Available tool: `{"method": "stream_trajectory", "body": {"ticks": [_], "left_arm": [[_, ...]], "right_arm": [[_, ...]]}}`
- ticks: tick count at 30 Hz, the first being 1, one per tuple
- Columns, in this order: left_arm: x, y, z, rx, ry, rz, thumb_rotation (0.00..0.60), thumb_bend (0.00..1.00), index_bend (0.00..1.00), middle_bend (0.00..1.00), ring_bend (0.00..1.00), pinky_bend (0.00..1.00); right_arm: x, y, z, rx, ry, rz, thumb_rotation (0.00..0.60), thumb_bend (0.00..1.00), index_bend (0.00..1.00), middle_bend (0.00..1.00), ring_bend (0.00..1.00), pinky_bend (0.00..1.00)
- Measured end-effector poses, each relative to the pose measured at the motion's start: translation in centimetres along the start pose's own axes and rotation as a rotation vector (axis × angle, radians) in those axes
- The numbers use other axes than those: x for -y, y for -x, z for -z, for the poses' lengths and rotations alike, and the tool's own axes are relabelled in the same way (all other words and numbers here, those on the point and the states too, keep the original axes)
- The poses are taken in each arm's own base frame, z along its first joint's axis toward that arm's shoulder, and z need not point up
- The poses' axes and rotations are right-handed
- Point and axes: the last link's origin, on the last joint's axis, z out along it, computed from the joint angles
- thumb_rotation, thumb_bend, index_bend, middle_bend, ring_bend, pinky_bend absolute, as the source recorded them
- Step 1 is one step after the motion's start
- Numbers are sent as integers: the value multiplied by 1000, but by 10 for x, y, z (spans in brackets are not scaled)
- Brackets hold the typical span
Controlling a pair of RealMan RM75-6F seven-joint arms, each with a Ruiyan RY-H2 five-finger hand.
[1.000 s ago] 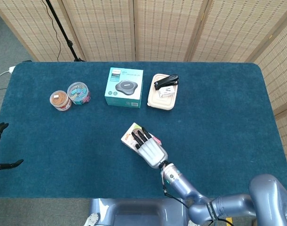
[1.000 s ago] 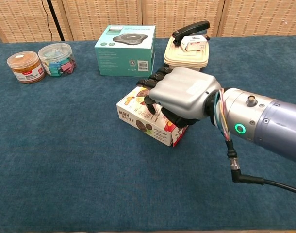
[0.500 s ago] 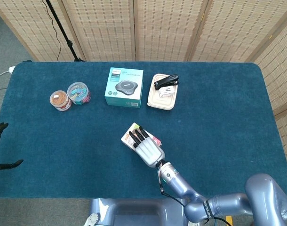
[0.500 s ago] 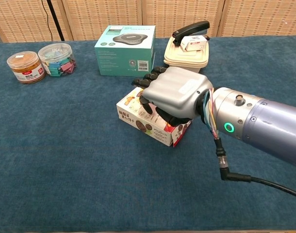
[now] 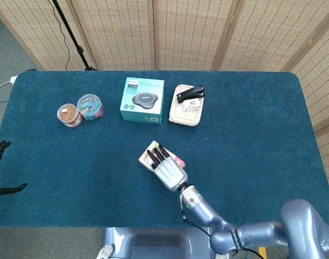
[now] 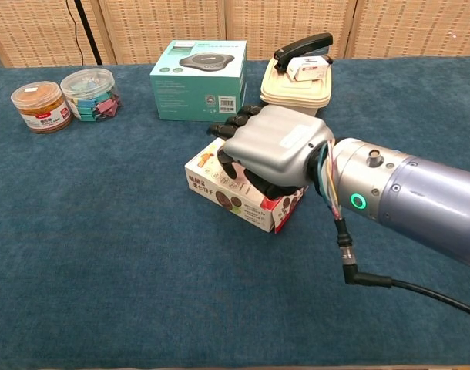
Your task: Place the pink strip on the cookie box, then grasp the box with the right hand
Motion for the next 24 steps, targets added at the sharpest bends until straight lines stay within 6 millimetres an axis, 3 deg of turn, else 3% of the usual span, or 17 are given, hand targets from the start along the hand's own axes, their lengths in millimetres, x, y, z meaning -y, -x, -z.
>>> {"method": "stream_trajectory", "body": {"ticks": [24], "left_arm": [[0,0,1,2,4,0,600,51,0,0,0,0]], "right_arm": [[-6,0,8,-4,7,3,600,814,358,0,0,0]]}}
